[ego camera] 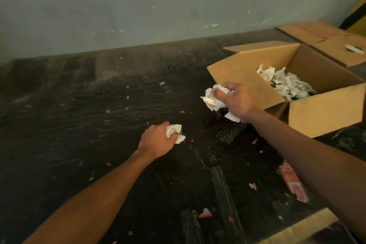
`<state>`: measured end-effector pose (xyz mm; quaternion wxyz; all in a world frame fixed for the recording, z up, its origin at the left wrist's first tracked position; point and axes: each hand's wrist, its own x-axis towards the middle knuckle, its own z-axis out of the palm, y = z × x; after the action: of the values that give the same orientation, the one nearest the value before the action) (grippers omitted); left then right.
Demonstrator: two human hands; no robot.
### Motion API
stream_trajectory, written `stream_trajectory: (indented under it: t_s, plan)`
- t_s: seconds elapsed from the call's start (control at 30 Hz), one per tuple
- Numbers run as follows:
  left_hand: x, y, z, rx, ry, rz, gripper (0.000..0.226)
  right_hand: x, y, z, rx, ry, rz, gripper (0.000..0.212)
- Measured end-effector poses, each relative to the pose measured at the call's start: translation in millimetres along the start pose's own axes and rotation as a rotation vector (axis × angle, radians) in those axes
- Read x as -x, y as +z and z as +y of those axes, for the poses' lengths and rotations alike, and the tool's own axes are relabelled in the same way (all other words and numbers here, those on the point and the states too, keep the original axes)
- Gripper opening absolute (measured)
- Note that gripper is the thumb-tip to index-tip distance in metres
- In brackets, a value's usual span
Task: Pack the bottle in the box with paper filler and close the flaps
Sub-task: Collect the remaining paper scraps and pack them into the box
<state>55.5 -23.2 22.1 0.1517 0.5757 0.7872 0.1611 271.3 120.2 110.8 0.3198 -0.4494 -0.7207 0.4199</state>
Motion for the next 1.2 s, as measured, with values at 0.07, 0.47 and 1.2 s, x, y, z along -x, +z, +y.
stream_trajectory:
  t_s: [0.07, 0.47, 1.2]
  plan:
    - [-11, -16, 27, 0.041, 0.011, 0.083, 0.026, -1, -27, -7, -0.006, -0.03, 0.032, 0.027]
    - [-37, -32, 263, 0.223, 0.085, 0.346, 0.032, 5, -257, 8, -0.012, -0.163, 0.12, 0.02]
    - [-183, 26, 408, 0.379, 0.047, 0.417, 0.023, -158, -350, 70, 0.095, -0.193, 0.193, 0.035]
